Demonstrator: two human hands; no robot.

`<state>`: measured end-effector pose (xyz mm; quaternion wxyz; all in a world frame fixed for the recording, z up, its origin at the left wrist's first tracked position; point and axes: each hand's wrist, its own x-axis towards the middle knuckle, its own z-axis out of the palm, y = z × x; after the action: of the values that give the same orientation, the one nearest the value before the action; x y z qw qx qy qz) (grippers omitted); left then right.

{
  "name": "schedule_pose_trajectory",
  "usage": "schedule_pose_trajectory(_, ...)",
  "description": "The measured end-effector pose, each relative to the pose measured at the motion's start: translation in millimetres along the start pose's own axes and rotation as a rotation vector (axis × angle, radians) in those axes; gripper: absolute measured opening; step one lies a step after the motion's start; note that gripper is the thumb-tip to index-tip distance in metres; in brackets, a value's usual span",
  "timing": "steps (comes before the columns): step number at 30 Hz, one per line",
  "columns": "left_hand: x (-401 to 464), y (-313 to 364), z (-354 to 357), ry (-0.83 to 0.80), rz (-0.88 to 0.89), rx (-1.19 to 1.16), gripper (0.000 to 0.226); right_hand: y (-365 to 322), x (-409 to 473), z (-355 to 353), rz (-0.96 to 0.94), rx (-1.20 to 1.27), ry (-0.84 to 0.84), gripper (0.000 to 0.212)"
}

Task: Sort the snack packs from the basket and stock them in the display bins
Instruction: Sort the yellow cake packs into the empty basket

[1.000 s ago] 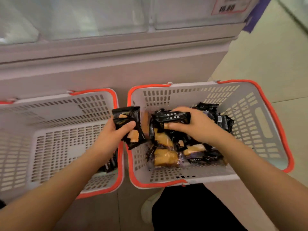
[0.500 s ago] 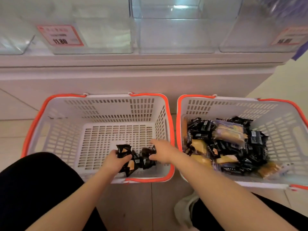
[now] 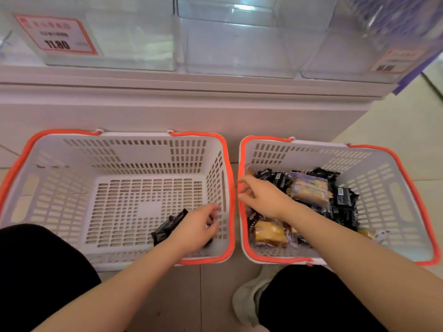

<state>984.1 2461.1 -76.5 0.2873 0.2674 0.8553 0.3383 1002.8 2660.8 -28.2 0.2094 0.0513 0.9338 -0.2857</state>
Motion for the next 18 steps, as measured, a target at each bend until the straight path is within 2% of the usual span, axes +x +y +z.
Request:
schedule_pose_trajectory(4,26,59,0,0.052,0.279,0.042,0.033,55,-12,-31,0.079,-0.057,0.010,0.040)
schedule_pose_trajectory(8,72,89,25,-0.021,0.346,0.172,0.032,131,-33,-40,0.293,-0.027,0.041,0.035)
schedule_pose_trajectory(12,124,94,67,-0.247,0.262,0.414,0.036,194,-43,-25,0.465,0.081,0.147,0.042)
schedule_pose_trajectory(15,159,89,95,-0.390,0.121,0.550,0.038,228,-33,-15,0.510,0.086,0.127,0.058)
schedule_pose_trajectory(18,190,83,117,-0.337,-0.003,0.599,0.045,254,-7,-15,0.432,0.015,0.153,0.061)
